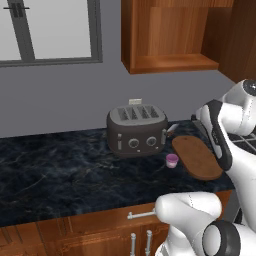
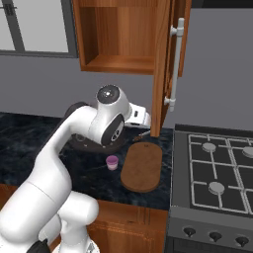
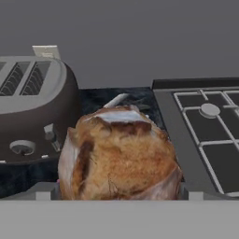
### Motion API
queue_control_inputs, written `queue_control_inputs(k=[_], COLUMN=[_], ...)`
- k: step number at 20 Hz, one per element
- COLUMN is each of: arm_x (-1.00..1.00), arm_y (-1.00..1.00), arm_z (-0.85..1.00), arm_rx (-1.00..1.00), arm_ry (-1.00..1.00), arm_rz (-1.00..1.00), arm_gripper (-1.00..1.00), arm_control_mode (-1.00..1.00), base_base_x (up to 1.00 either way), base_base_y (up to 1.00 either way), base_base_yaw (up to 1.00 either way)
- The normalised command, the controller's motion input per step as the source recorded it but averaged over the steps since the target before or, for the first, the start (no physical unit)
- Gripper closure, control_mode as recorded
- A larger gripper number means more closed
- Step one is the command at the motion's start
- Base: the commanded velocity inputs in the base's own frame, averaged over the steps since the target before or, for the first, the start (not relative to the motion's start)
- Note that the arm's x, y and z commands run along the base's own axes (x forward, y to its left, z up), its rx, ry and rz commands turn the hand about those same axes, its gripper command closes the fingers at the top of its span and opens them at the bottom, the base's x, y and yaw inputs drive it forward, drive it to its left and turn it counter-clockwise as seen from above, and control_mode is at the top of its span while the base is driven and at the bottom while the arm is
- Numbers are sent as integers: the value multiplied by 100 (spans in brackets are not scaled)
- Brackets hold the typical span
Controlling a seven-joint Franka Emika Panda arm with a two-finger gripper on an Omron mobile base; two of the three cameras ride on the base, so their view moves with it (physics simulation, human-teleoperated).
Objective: Pick the bread, place it on the cutting board, pick the jam, place it on the counter, and close the cabinet.
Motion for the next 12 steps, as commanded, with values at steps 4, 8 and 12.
queue_control_inputs(k=[4,8,12], arm_x=[-3,0,0], arm_y=[3,0,0], arm_z=[-20,-18,-26], arm_rx=[0,0,0], arm_ry=[9,10,8], arm_rz=[0,0,0], arm_gripper=[100,100,100], arm_control_mode=[-100,-100,-100], base_base_x=[0,0,0], base_base_y=[0,0,0], base_base_yaw=[0,0,0])
